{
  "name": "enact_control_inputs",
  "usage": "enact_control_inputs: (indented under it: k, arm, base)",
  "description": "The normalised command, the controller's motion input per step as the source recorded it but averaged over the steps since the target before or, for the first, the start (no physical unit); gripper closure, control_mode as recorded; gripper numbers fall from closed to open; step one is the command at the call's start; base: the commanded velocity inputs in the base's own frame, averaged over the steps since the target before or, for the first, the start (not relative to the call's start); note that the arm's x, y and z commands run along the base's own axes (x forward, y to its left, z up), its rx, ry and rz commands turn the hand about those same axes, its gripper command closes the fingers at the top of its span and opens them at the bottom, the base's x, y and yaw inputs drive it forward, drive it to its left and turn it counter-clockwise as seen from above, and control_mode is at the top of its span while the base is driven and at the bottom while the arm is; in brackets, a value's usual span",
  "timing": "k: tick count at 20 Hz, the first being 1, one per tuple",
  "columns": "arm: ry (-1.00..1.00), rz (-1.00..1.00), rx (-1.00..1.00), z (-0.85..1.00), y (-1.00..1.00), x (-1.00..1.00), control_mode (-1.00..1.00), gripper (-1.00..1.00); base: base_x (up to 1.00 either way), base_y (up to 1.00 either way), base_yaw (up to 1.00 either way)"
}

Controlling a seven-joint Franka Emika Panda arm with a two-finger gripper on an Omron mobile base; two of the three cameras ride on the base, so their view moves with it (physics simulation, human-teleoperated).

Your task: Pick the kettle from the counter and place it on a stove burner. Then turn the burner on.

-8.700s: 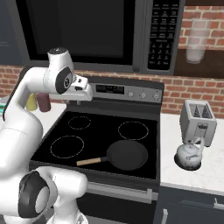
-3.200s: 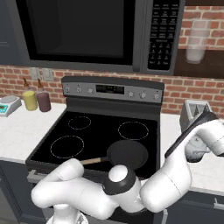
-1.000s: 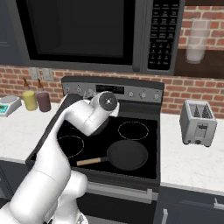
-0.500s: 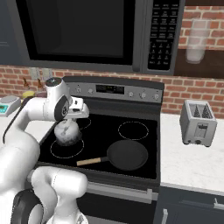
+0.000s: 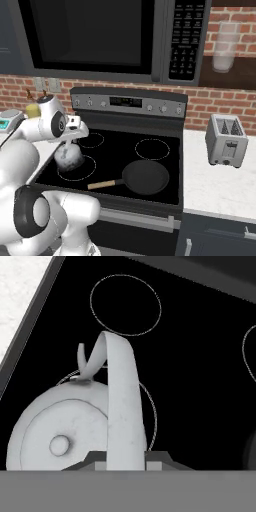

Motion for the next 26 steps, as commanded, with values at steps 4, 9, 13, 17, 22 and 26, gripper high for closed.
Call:
enact_control_inputs:
  k: [4, 9, 13, 17, 22, 26]
  arm:
    - [-0.16, 0.00, 0.07, -0.35, 0.14, 0.38, -1.00, 1.00]
    - [-0.03, 0.00, 0.09, -0.18, 0.04, 0.15, -1.00, 1.00]
    - [0.00, 0.00, 0.01, -0.22, -0.01, 0.00, -1.00, 1.00]
    - [0.00, 0.00, 0.00, -0.47, -0.12, 0.00, -1.00, 1.00]
    - [-0.01, 0.00, 0.02, -0.09, -0.02, 0.00, -1.00, 1.00]
    - [-0.10, 0.00, 0.00, -0.17, -0.03, 0.20, -1.00, 1.00]
  base:
    - [0.00, 0.00, 0.00]
    - [0.00, 0.00, 0.00]
    - [0.00, 0.00, 0.00]
    - [0.00, 0.00, 0.00]
    - [0.00, 0.00, 0.00]
    - [0.00, 0.00, 0.00]
